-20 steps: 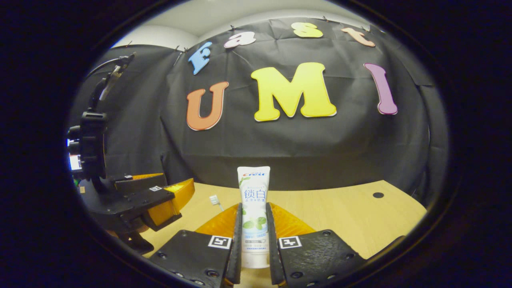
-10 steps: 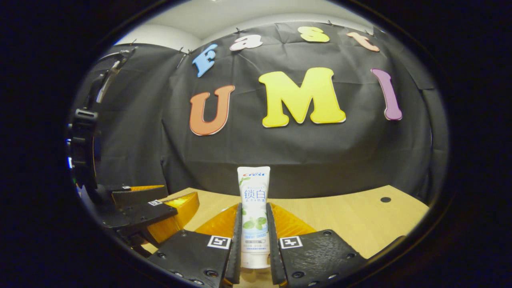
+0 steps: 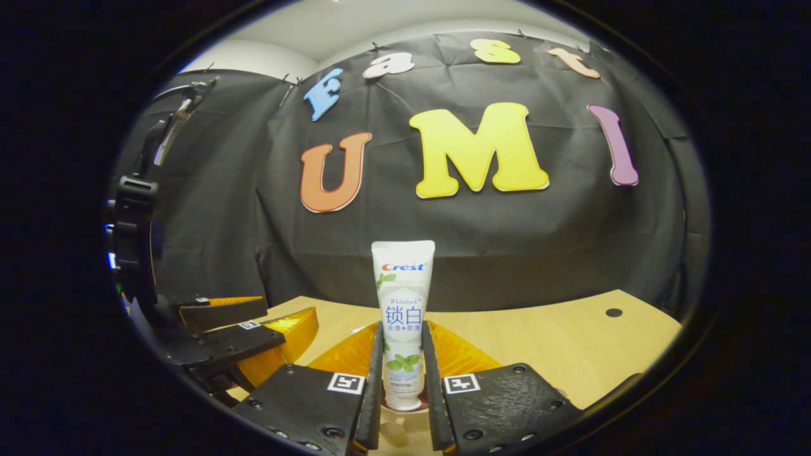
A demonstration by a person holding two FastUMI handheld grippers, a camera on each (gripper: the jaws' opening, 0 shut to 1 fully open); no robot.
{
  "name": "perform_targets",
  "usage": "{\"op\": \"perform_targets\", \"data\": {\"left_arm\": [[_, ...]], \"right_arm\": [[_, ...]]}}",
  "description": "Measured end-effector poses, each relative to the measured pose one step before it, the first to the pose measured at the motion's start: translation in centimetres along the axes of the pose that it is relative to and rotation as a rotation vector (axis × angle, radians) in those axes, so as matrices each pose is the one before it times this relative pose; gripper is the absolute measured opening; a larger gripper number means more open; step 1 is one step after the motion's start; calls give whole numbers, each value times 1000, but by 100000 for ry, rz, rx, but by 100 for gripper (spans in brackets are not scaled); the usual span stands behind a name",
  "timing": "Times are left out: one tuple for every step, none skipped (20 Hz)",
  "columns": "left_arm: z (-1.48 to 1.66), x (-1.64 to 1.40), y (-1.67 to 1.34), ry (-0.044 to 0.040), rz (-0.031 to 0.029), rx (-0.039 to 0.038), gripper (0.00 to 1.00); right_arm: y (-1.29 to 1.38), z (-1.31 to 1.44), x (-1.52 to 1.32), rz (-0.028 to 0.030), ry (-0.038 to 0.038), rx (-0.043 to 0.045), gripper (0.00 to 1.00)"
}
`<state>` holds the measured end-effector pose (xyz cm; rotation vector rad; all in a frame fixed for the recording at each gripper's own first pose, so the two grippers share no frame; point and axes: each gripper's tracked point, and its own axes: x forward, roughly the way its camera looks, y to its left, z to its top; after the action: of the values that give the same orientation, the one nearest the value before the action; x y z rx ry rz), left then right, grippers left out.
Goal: Put the toothbrush and toothpaste on the desktop into the cup, then pick up the cup and place it on the coaster on the desktop.
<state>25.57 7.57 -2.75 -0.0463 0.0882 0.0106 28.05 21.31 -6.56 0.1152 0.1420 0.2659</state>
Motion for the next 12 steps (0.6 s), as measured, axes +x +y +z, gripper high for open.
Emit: {"op": "perform_targets", "data": {"left_arm": [[-52, 25, 44, 149, 180, 182, 99], [8, -44, -9, 52, 180, 90, 99], [34, 16, -23, 38, -163, 34, 99], [46, -18, -15, -44, -65, -5, 99], [14, -40, 30, 41, 141, 93, 99], [-42, 70, 88, -89, 192, 99, 99], [43, -47, -5, -172, 22, -60, 99], [64, 165, -94, -24, -150, 25, 100], [-163, -115, -21, 309, 97, 49, 99], [-216, 61, -54, 550, -40, -13, 99], [-105, 24, -90, 519, -301, 91, 99], [-104, -12, -95, 449, 43, 267, 99]], "right_arm": [[-80, -229, -10, -58, 561, 56, 31], [-109, -209, 70, 42, 822, 261, 31], [-11, -404, 136, 207, 1055, 604, 31], [35, -308, 172, 456, 1233, 733, 32], [-50, -468, 268, 423, 1589, 617, 32], [-95, -115, -44, 563, 654, 602, 33], [-54, 26, -34, 456, -159, 350, 35], [-159, 337, -20, -265, -1167, 193, 38], [-189, 252, -95, -330, -569, 16, 38], [-18, -22, -109, 73, 33, 83, 39], [97, -12, -95, 832, 201, 265, 41], [-41, 74, -321, 181, -86, 136, 42]]}}
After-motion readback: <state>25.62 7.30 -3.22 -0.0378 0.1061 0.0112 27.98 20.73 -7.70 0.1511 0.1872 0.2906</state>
